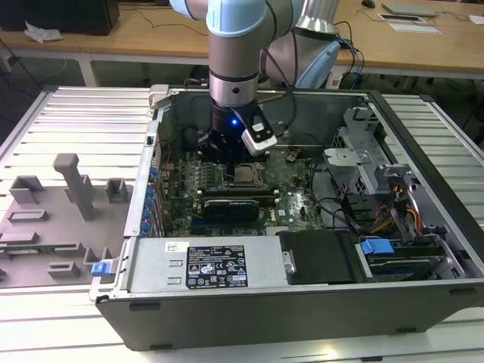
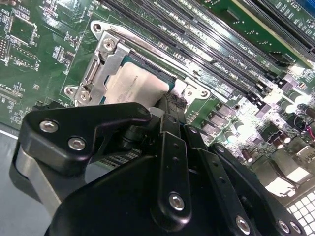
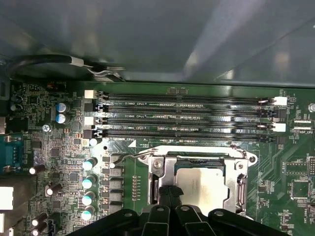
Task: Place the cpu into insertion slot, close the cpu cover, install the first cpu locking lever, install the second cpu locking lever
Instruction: 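Close the cpu cover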
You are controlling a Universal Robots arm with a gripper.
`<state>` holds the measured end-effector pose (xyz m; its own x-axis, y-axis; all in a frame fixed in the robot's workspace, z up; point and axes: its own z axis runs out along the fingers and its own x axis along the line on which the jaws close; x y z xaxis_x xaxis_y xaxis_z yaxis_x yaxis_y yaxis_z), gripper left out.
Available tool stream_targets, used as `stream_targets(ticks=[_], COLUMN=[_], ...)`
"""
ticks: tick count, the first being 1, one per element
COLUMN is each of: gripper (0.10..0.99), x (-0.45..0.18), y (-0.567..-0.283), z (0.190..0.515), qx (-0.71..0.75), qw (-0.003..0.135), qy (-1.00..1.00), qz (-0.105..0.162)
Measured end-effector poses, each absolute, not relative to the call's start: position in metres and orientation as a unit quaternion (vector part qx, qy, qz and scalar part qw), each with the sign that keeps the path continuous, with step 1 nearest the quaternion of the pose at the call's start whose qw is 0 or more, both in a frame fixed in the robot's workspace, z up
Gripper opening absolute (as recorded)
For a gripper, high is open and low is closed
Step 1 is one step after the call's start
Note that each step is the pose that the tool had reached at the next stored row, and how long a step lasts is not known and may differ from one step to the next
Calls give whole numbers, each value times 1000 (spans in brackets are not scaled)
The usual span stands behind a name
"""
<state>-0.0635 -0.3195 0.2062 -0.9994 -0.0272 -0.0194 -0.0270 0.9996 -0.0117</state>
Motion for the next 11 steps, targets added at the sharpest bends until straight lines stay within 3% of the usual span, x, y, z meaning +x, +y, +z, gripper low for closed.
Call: stream_targets(ticks=[11], gripper=[106], x=[-43], y=[-319], z=[213], qx=[-14], qw=[9], qy=[1000], qz=[-7])
